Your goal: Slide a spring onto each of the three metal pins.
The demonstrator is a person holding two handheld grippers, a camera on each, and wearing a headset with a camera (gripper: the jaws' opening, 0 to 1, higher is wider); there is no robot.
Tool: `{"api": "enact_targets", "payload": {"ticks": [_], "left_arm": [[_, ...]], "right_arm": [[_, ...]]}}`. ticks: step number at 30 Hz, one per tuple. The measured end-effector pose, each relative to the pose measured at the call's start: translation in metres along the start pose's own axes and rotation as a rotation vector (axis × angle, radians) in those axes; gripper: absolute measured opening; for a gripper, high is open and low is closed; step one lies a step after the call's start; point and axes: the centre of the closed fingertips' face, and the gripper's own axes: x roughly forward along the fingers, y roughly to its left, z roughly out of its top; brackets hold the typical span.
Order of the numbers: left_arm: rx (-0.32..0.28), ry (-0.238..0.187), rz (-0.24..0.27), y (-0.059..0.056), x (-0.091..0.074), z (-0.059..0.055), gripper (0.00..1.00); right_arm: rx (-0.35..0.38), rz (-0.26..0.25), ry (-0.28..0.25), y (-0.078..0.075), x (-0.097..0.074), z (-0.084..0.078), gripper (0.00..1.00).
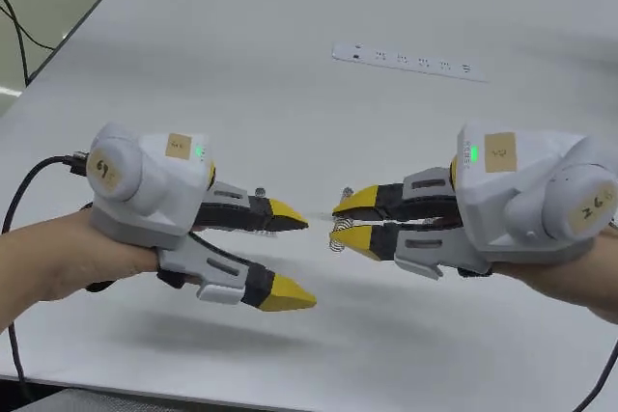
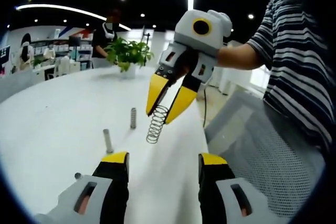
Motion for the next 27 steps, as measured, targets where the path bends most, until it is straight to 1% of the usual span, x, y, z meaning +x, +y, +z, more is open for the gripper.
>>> {"api": "enact_targets", "payload": {"ticks": [2, 4, 5, 6, 7, 9, 12, 14, 16, 19, 20, 24, 27], "left_arm": [[-0.005, -0.005, 0.007, 0.001, -0.003, 0.001, 0.51], [-0.001, -0.022, 0.019, 0.003, -0.006, 0.004, 0.53], [-0.009, -0.029, 0.023, 0.003, -0.008, 0.005, 0.54], [-0.01, -0.03, 0.027, 0.004, -0.01, 0.005, 0.54], [-0.006, -0.036, 0.042, 0.007, -0.011, 0.006, 0.55], [-0.009, -0.04, 0.054, 0.009, -0.014, 0.005, 0.59], [-0.006, -0.049, 0.099, 0.017, -0.02, 0.003, 0.66], [-0.007, -0.051, 0.119, 0.02, -0.025, 0.002, 0.67], [-0.015, -0.063, 0.14, 0.023, -0.029, 0.003, 0.71], [-0.013, -0.066, 0.158, 0.025, -0.033, 0.002, 0.76], [-0.01, -0.068, 0.173, 0.027, -0.036, 0.001, 0.77], [-0.022, -0.073, 0.203, 0.033, -0.043, -0.004, 0.85], [-0.034, -0.074, 0.226, 0.037, -0.05, -0.007, 0.9]], "right_arm": [[-0.001, -0.003, 0.002, -0.001, 0.0, -0.001, 0.07], [-0.002, -0.003, 0.006, -0.001, 0.0, -0.002, 0.07], [-0.003, -0.004, 0.008, -0.001, 0.001, -0.002, 0.07], [-0.003, -0.004, 0.008, -0.001, 0.001, -0.003, 0.07], [-0.002, -0.005, 0.008, -0.001, 0.001, -0.003, 0.07], [-0.002, -0.007, 0.007, -0.001, 0.001, -0.003, 0.07], [-0.005, -0.013, 0.01, -0.002, 0.002, -0.003, 0.07], [-0.004, -0.017, 0.011, -0.004, 0.001, -0.004, 0.07], [0.0, -0.017, 0.013, -0.004, 0.002, -0.005, 0.07], [-0.005, -0.021, 0.014, -0.004, 0.002, -0.006, 0.07], [-0.003, -0.022, 0.013, -0.004, 0.002, -0.006, 0.07], [0.002, -0.033, 0.013, -0.008, 0.002, -0.007, 0.07], [0.005, -0.037, 0.014, -0.009, 0.001, -0.007, 0.07]]}}
